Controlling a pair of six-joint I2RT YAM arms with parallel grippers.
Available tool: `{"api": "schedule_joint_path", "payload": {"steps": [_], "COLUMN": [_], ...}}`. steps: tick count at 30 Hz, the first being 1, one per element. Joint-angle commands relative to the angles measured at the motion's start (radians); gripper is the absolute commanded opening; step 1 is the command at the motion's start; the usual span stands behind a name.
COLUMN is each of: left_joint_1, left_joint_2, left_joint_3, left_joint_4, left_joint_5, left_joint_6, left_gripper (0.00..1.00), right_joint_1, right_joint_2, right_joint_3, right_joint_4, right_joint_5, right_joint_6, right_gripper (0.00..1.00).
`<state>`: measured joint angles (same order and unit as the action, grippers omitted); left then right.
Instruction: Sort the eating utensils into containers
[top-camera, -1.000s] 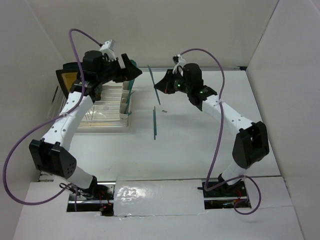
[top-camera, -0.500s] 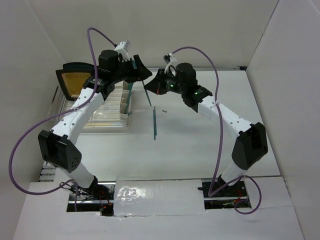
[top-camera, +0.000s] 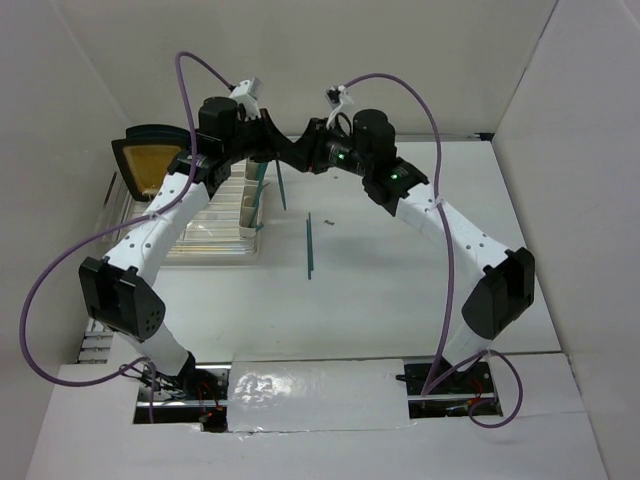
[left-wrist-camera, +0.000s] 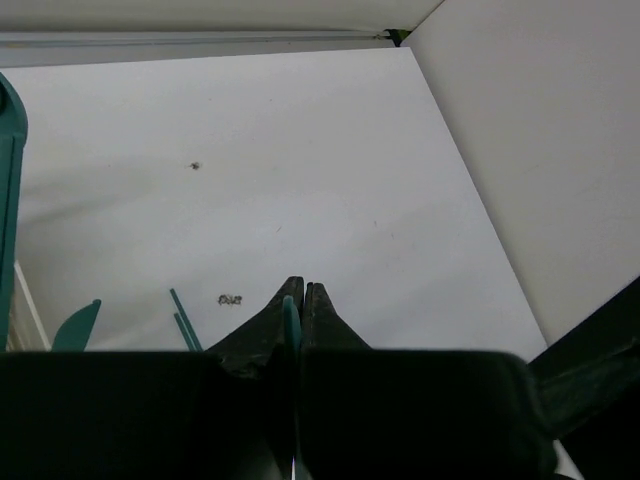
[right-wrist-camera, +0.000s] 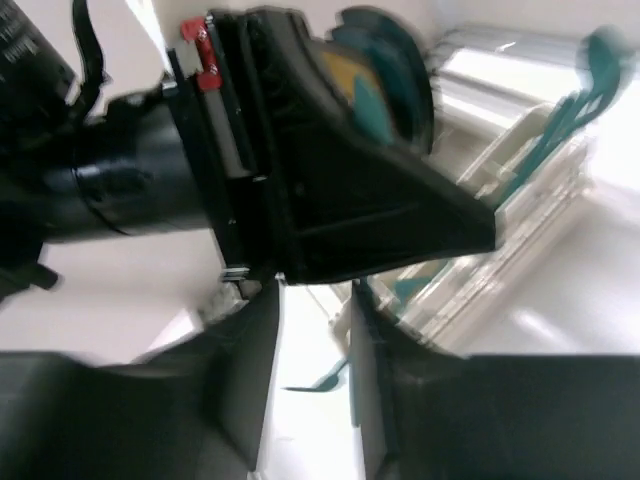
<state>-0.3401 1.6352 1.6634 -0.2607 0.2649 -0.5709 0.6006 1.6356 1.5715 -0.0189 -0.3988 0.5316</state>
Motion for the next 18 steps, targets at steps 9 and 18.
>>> {"api": "schedule_joint_path", "payload": {"steps": [9,18], "left_joint_1": [0.248,0.303], "left_joint_2": [0.06,0.135], "left_joint_3": [0.154,0.126], "left_joint_4": [0.217,0.437], "left_joint_5": [0.273,0.457], "left_joint_6": [0.072,0.279], "left_gripper": [0.07,0.06], "right_joint_1": [-0.212,-0.328], "right_joint_2": [-0.135,-0.109], "right_joint_3": [0.145,-0.01], "right_joint_4": [-0.279,-0.26], "right_joint_5": [0.102,0.126], "right_joint_6": [-0.079,-0.081], "right_gripper": [1.0,1.0]}}
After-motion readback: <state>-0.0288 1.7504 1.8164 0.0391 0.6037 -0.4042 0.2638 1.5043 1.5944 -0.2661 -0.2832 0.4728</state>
